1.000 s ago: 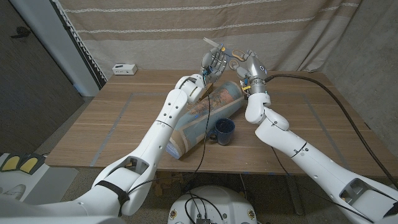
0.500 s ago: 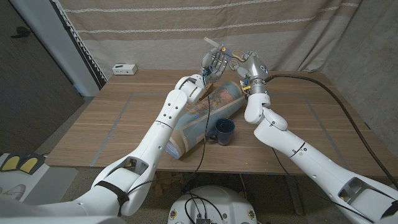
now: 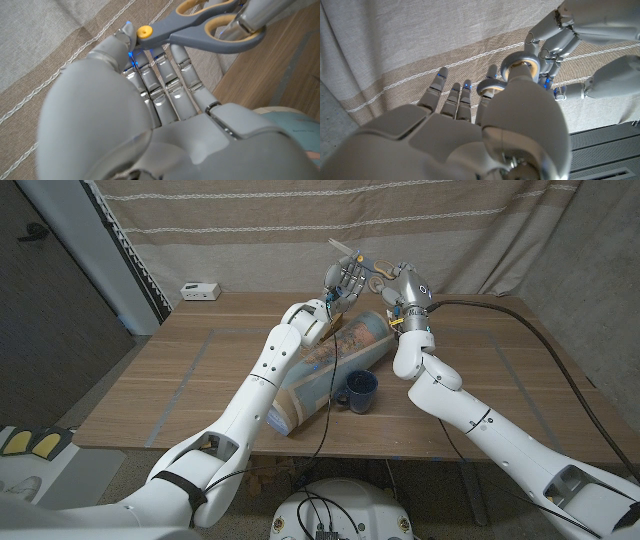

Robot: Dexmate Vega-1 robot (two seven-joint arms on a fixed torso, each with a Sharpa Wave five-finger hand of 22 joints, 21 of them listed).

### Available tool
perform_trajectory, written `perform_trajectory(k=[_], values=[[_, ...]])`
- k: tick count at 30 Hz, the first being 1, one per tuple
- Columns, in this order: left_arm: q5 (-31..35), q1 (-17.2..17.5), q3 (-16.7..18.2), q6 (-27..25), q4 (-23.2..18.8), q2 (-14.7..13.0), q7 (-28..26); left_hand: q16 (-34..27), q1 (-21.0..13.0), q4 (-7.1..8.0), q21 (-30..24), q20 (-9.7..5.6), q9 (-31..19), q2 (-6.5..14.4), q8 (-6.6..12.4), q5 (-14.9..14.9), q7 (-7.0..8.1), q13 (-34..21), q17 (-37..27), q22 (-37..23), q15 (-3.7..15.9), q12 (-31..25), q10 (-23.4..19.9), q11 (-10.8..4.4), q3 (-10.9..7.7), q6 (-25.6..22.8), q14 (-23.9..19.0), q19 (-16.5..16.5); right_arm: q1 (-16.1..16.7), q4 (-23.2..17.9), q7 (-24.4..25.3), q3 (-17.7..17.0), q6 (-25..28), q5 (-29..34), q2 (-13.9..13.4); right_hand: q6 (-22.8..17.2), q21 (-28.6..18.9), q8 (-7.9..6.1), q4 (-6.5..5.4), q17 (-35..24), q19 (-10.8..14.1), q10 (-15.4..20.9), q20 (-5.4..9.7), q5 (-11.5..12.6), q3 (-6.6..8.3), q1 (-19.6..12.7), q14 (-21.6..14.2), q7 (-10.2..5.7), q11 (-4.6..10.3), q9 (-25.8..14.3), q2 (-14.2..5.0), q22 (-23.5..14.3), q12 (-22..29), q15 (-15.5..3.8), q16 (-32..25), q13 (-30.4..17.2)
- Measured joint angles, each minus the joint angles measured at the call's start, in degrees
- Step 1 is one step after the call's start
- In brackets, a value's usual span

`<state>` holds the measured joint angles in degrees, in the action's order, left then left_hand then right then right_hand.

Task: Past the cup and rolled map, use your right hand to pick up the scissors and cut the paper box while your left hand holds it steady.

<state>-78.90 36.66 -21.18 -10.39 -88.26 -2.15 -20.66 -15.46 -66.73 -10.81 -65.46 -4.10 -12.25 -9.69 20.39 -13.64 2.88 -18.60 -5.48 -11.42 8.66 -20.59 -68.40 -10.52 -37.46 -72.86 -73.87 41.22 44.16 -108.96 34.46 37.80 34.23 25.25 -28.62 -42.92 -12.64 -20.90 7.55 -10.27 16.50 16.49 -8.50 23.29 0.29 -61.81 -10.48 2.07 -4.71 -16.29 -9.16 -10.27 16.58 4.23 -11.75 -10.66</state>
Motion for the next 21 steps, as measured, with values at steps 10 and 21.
perform_trajectory(k=[10,21], values=[[-0.35,0.00,0.05,-0.20,0.00,-0.02,0.50,0.00,0.00,-0.01,-0.12,0.00,-0.02,0.00,-0.06,0.02,0.00,0.00,0.00,0.06,0.00,0.00,-0.01,0.01,-0.01,0.00,0.00,0.00,0.05,0.57,0.82,-0.44,-0.99,-0.29,0.13,-3.99,0.00,-7.07,0.22,-0.54,0.92,3.21,0.52,-4.08,1.70,-2.23,-2.63,-0.54,0.87,-5.80,0.18,-0.28,0.00,-0.86,0.00,-0.15],[-0.39,0.02,-0.03,-0.22,-0.12,-0.05,0.49,0.00,0.01,-0.02,-0.25,0.00,-0.06,-0.01,-0.06,0.02,0.00,-0.16,0.00,0.07,0.00,0.00,-0.01,0.01,-0.02,0.00,0.00,0.00,0.30,0.92,1.25,-0.93,-1.98,-0.95,0.20,-3.98,0.00,-10.15,-0.45,-0.81,1.74,4.01,-0.30,-5.88,2.86,-2.24,-2.93,-0.52,0.71,-10.55,0.17,-0.28,-0.27,-1.17,0.00,-0.42]])
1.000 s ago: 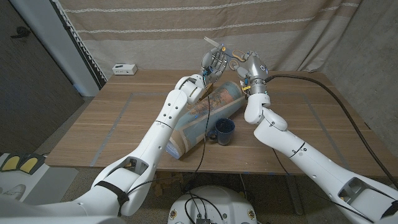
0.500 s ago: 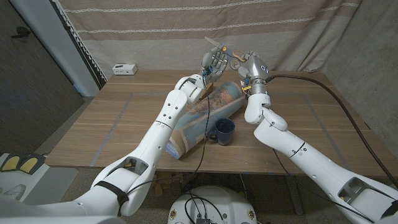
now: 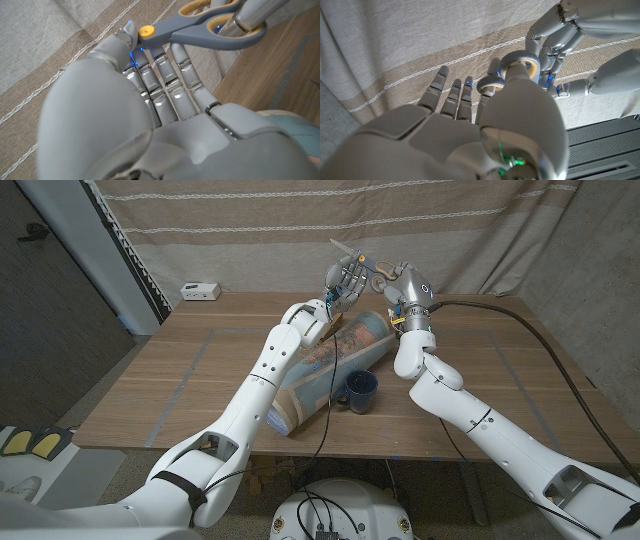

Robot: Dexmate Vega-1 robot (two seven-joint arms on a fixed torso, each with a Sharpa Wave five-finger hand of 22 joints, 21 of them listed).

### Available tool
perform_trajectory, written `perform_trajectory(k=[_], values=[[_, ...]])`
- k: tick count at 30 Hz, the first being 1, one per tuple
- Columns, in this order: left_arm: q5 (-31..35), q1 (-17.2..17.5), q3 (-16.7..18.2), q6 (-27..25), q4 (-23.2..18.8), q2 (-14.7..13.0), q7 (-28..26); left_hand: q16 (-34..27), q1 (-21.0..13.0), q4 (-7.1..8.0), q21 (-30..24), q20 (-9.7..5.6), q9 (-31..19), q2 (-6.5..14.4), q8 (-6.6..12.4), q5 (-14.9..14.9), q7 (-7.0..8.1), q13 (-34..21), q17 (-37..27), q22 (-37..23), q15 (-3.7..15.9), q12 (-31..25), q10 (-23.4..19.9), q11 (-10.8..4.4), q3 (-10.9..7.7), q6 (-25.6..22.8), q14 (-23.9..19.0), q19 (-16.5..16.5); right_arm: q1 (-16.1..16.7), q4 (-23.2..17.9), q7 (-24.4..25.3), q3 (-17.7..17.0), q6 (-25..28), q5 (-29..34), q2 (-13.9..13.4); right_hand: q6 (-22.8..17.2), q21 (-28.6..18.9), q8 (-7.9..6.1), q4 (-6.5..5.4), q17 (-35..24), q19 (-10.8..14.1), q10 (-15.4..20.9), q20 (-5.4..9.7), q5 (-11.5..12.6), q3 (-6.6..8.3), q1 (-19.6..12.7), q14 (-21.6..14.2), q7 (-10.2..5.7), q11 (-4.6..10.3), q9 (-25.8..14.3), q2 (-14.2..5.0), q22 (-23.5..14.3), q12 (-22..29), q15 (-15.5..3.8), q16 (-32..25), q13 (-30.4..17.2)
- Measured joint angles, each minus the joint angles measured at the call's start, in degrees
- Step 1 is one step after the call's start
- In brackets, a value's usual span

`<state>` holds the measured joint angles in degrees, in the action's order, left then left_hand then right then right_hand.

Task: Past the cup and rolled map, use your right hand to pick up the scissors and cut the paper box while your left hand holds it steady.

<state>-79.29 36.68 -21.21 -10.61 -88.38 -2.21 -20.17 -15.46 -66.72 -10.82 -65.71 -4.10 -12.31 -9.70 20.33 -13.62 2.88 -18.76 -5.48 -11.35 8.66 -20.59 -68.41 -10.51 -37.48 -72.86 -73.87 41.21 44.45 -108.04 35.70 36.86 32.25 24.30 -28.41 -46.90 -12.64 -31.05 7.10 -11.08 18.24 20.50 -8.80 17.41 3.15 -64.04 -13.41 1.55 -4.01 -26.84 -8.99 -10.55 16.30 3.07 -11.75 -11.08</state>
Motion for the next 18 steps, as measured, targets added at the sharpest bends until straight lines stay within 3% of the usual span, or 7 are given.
perform_trajectory(k=[8,14,16,18], values=[[0.18,0.11,-0.12,0.00,-0.01,0.00,-0.14,0.00,0.00,-0.07,0.01,0.00,0.08,0.00,0.00,0.00,0.00,0.00,0.00,0.01,0.00,0.00,0.00,0.00,-0.07,0.00,0.00,0.00,0.19,0.03,-0.02,-0.35,-0.39,-0.56,-0.13,0.85,0.00,-2.91,-0.42,-0.27,0.00,0.40,0.00,-0.29,1.04,-0.05,-0.31,0.85,-0.40,-3.51,-0.86,0.00,-0.43,0.31,0.00,0.00],[0.23,0.15,-0.13,0.00,-0.02,0.00,0.16,0.00,0.01,-0.07,0.01,0.00,0.09,0.00,0.00,0.00,0.00,0.00,0.01,0.01,0.00,0.00,0.01,0.00,-0.07,0.00,0.00,0.00,0.35,-0.04,-0.17,-0.67,-0.78,-1.01,-0.32,1.49,0.00,-4.23,-0.63,-0.53,-0.01,0.17,0.00,-0.75,1.74,0.09,-0.31,1.47,-0.62,-6.09,-1.00,0.01,-0.71,0.31,0.00,-0.26],[0.23,0.23,-0.13,0.02,-0.10,0.00,0.17,0.00,0.01,-0.07,0.01,0.00,0.09,0.00,0.00,0.00,0.00,0.00,0.01,0.01,0.00,0.00,0.14,-0.12,-0.07,0.00,0.01,0.00,0.41,-0.10,-0.20,-0.74,-0.86,-1.18,-0.37,1.89,0.00,-5.50,-0.68,-0.53,-0.01,0.17,0.00,-0.78,1.97,0.09,-0.31,1.84,-0.62,-6.98,-1.00,0.01,-0.84,0.31,0.00,-0.27],[0.23,0.35,-0.13,0.06,-0.25,0.00,0.17,0.00,0.01,-0.07,0.01,0.00,0.09,0.00,0.00,0.00,0.00,-0.23,0.01,0.01,-0.01,0.00,0.33,-0.13,-0.07,0.00,0.01,0.00,0.49,-0.20,-0.23,-0.89,-0.91,-1.36,-0.42,2.10,0.00,-5.52,-0.69,-0.53,-0.01,0.17,0.00,-0.78,2.11,0.09,-0.30,1.63,-0.62,-7.83,-0.99,-0.23,-0.90,0.31,0.00,-0.27]])
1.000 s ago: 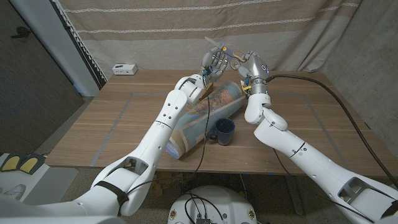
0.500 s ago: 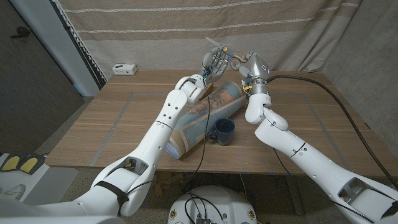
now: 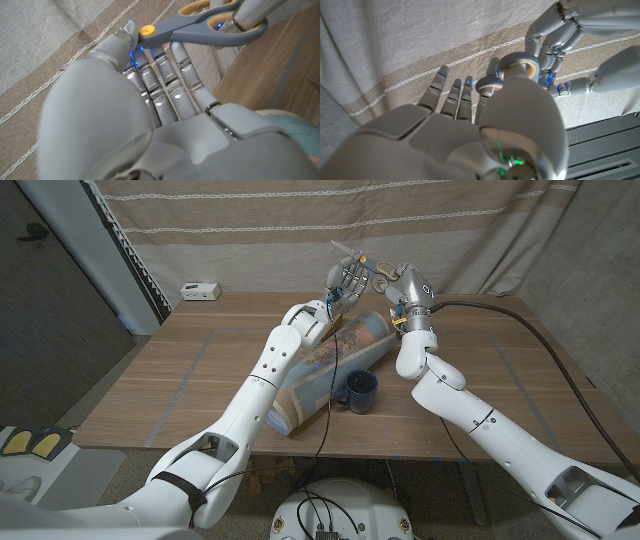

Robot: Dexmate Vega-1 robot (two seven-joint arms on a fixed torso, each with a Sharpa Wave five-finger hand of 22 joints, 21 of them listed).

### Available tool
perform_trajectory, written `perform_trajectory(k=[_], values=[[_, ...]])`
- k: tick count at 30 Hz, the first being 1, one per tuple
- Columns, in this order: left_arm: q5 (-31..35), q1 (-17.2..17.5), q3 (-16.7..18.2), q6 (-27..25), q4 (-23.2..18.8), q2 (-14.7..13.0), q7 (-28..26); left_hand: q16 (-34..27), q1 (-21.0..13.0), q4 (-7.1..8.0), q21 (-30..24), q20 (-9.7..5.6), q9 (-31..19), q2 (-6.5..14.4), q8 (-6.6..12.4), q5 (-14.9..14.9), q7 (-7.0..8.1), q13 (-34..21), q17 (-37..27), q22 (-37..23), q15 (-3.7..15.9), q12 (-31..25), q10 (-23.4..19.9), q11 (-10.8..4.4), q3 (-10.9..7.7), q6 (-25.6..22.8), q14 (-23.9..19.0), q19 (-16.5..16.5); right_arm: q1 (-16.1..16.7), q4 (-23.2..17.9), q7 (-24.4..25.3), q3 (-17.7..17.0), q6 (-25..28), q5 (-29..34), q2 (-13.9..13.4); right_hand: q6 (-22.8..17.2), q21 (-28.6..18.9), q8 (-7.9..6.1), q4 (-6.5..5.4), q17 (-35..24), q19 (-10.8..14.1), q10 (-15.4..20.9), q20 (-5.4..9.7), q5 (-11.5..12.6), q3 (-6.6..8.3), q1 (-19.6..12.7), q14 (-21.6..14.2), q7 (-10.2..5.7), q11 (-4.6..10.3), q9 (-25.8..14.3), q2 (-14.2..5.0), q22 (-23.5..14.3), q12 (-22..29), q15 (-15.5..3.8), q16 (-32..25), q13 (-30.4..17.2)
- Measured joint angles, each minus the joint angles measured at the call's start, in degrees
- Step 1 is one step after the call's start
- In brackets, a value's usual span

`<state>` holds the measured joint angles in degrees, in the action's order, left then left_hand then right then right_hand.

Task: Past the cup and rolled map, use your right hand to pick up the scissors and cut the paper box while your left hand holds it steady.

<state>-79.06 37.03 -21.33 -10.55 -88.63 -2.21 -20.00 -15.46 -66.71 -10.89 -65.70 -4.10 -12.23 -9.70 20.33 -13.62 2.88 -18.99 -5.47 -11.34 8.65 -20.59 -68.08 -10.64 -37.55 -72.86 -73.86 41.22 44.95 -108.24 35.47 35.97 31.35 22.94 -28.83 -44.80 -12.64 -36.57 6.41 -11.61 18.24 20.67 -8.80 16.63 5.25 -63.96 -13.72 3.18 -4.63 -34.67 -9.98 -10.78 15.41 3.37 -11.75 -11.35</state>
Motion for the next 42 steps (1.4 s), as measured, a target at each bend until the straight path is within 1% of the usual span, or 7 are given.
perform_trajectory(k=[17,24,35,36,38,40,42], values=[[0.50,1.41,0.07,1.72,-1.43,0.14,-0.53,0.58,0.83,0.35,-0.91,0.29,0.79,-0.82,-1.76,3.59,1.25,1.12,0.10,-0.14,0.26,0.90,0.94,-0.51,0.35,2.17,0.43,-1.19,0.46,-1.01,-0.83,-0.65,-0.20,-1.38,-0.46,2.06,0.00,-3.54,-0.10,0.01,0.00,-0.31,0.00,-1.25,0.87,0.01,0.00,0.19,-0.31,-4.59,0.02,0.03,-0.40,0.00,0.00,0.01],[1.06,1.78,0.07,1.97,-2.39,-0.35,-1.28,2.68,7.90,1.07,-0.91,0.62,1.06,-1.21,-9.36,3.84,6.00,3.14,0.10,0.42,0.88,3.83,3.75,-0.46,-0.33,20.38,1.05,-2.26,0.53,-1.36,-1.13,-0.77,-0.17,-1.70,-0.65,2.50,0.00,-3.65,0.01,0.01,0.00,-0.31,0.00,-1.82,0.99,0.01,0.23,0.22,-0.31,-5.81,0.02,0.13,-0.83,0.22,0.00,0.01],[2.27,2.13,-0.29,2.54,-3.96,-1.53,-1.76,4.66,13.89,-0.26,3.01,0.73,1.05,-1.96,-9.29,3.16,7.05,4.10,0.08,1.22,4.14,7.42,9.75,-0.78,3.01,25.70,4.35,-5.03,0.55,-1.67,-1.30,-0.83,0.25,-1.99,-0.77,3.90,-0.39,-5.02,0.44,0.02,2.27,0.00,0.79,-3.23,1.86,0.01,-0.32,0.58,-0.62,-9.43,0.02,-0.03,-1.26,0.30,0.00,0.01],[2.38,2.15,-0.33,2.61,-4.10,-1.63,-1.79,4.78,14.15,-0.12,3.66,0.74,1.05,-2.15,-9.13,3.15,7.05,4.11,-0.08,1.22,4.25,7.85,10.64,-0.76,3.65,25.71,5.25,-5.48,0.56,-1.68,-1.31,-0.84,0.35,-2.04,-0.77,4.01,-0.39,-7.07,0.43,0.01,2.25,-0.14,0.81,-3.32,1.94,0.01,-0.32,0.48,-0.76,-9.63,0.02,-0.03,-1.26,0.31,0.00,0.01],[2.56,2.20,-0.38,2.74,-4.40,-1.77,-1.80,4.87,15.10,0.29,4.93,0.72,1.05,-1.80,-9.08,3.15,7.21,4.31,-4.08,1.22,4.62,8.66,12.63,-0.72,4.87,25.87,7.65,-6.25,0.56,-1.69,-1.31,-0.87,0.50,-2.11,-0.78,4.01,-0.67,-7.11,0.36,0.02,2.49,-0.31,1.05,-3.33,2.17,0.01,-0.53,0.49,-0.93,-10.13,0.02,-0.03,-1.26,0.52,0.00,0.01],[2.94,2.25,-0.31,3.46,-4.78,-1.98,-1.83,4.79,16.66,0.62,5.65,0.90,1.05,-2.03,-9.08,3.16,7.56,4.37,-5.82,1.22,4.20,9.16,13.93,-0.78,5.75,26.24,8.89,-6.42,0.61,-1.65,-1.31,-0.94,1.05,-2.25,-0.83,4.29,-0.91,-9.89,0.40,0.02,2.89,-0.31,1.44,-3.72,2.45,0.01,-0.63,0.81,-0.92,-10.58,0.03,-0.03,-1.27,0.62,0.00,0.02],[3.11,2.37,-0.31,3.77,-5.00,-2.07,-1.89,4.66,16.65,0.52,6.46,0.85,1.05,-2.03,-9.08,3.17,8.21,4.60,-5.68,1.22,3.51,9.39,15.40,-0.66,6.04,26.90,10.43,-7.23,0.63,-1.61,-1.32,-0.99,1.30,-2.33,-0.85,4.26,-0.93,-10.44,0.39,0.06,3.38,-0.31,1.32,-3.83,2.47,0.00,-0.63,0.84,-0.92,-10.99,0.02,-0.03,-1.26,0.62,0.00,0.02]])
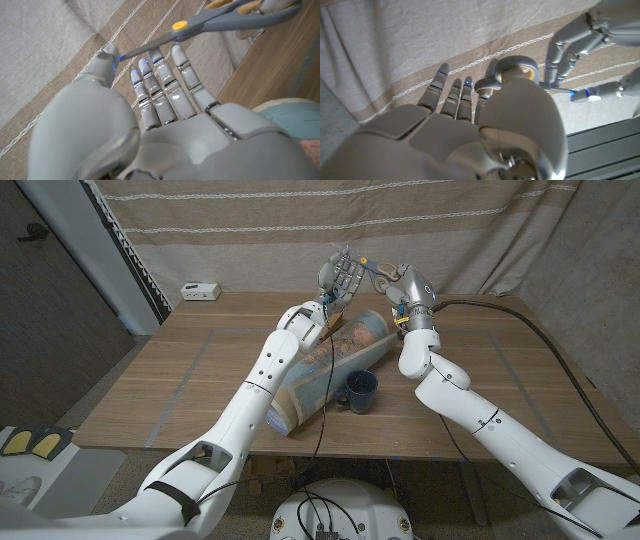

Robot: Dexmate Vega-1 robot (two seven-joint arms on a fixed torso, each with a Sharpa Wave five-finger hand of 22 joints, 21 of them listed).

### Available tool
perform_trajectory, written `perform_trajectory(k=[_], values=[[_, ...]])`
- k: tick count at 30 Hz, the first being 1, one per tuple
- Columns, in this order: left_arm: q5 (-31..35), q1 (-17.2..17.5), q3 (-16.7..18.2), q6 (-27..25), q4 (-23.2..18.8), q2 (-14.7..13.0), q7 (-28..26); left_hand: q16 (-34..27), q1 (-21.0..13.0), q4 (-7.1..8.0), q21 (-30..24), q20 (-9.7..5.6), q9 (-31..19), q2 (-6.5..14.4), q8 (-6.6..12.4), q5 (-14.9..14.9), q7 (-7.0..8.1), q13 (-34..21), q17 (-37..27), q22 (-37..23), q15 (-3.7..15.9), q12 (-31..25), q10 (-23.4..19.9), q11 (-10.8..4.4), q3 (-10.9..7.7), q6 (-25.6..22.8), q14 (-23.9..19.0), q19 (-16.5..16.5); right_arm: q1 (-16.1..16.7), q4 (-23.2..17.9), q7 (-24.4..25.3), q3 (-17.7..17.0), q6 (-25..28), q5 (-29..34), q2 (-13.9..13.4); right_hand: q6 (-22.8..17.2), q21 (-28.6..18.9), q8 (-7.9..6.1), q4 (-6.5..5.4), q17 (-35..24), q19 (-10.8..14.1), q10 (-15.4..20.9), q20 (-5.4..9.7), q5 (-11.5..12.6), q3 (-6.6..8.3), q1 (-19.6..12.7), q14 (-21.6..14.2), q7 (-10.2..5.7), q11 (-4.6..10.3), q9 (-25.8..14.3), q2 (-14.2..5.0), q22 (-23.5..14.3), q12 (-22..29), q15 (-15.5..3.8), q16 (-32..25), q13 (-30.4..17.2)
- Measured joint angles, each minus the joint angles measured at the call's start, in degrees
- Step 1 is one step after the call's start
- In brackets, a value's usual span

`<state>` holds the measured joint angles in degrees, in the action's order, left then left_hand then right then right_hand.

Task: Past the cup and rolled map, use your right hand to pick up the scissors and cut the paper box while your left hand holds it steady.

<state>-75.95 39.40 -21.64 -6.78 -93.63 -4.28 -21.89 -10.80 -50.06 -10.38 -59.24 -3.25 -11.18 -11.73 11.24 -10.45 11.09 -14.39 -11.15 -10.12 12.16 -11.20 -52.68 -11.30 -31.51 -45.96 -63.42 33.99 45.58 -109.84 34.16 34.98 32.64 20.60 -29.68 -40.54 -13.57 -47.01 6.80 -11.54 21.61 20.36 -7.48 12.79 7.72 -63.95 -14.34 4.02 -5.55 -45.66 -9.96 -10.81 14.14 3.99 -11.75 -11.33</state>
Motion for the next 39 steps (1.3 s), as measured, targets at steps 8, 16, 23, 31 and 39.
perform_trajectory(k=[8,16,23,31,39], values=[[0.64,0.80,0.00,0.96,-1.35,-0.25,-0.05,-0.92,-1.24,0.74,4.83,0.17,0.00,1.25,0.12,-0.84,1.70,0.01,-0.46,-0.43,-2.63,-0.90,4.46,-0.56,4.95,6.60,4.46,-0.12,-0.01,-0.10,0.00,-0.02,0.00,-0.16,0.08,0.42,0.01,-0.60,0.22,0.10,0.32,0.00,0.32,-0.16,0.22,0.00,-0.19,0.41,0.00,-0.93,0.00,0.01,-0.40,0.20,0.00,0.00],[1.20,1.36,-0.07,1.88,-2.05,-0.36,0.07,-0.92,-1.30,1.07,8.84,0.13,-0.01,1.30,0.23,-1.75,1.61,0.31,-0.12,-0.43,-4.44,-0.90,9.88,-0.62,9.90,7.95,10.40,-0.54,-0.01,-0.17,0.00,-0.16,-0.13,-0.52,0.09,0.76,0.02,-1.32,0.00,0.10,-0.01,0.00,-0.63,-0.56,0.44,0.00,-0.20,0.07,0.01,-1.73,0.00,0.01,-0.40,0.21,0.00,0.00],[1.56,1.63,-0.14,2.62,-2.24,-0.37,0.10,-0.92,-1.90,1.47,11.38,0.07,-0.01,1.90,0.22,-2.35,1.40,0.56,-0.04,-0.70,-5.33,-0.90,11.10,-0.67,13.24,8.33,12.47,-0.66,-0.02,-0.16,0.05,-0.38,-0.58,-1.09,0.10,1.38,0.02,-1.92,0.05,0.09,-0.01,0.00,-0.63,-0.81,0.87,0.00,-0.40,0.07,0.01,-2.51,0.00,0.01,-0.66,0.40,0.00,0.01],[1.71,1.85,-0.15,3.11,-2.31,-0.31,0.20,-0.91,-2.13,1.73,12.64,0.27,-0.01,2.12,0.22,-2.73,1.54,0.62,-0.04,-0.97,-5.63,-0.90,11.10,-0.67,14.84,8.19,13.59,-0.86,-0.01,-0.03,0.24,-0.76,-1.00,-1.81,0.09,1.57,0.03,-2.39,0.03,0.09,-0.32,0.00,-0.94,-0.99,0.90,0.00,-0.40,-0.12,0.01,-2.78,0.00,0.02,-0.66,0.40,0.00,0.00],[1.07,2.34,-0.01,3.35,-2.68,-0.22,0.32,-0.91,-2.35,1.97,14.54,0.27,-0.01,2.35,0.36,-3.08,1.59,1.22,-0.20,-0.82,-6.30,-0.90,11.10,-0.67,16.11,7.03,15.34,-2.09,0.40,-0.01,0.44,-1.43,-1.29,-2.60,-0.05,1.57,0.27,-2.41,-0.20,0.09,-0.55,0.32,-1.78,-1.34,1.12,0.00,-0.72,-0.12,-0.30,-2.62,0.00,0.02,-0.66,0.08,0.00,0.01]])
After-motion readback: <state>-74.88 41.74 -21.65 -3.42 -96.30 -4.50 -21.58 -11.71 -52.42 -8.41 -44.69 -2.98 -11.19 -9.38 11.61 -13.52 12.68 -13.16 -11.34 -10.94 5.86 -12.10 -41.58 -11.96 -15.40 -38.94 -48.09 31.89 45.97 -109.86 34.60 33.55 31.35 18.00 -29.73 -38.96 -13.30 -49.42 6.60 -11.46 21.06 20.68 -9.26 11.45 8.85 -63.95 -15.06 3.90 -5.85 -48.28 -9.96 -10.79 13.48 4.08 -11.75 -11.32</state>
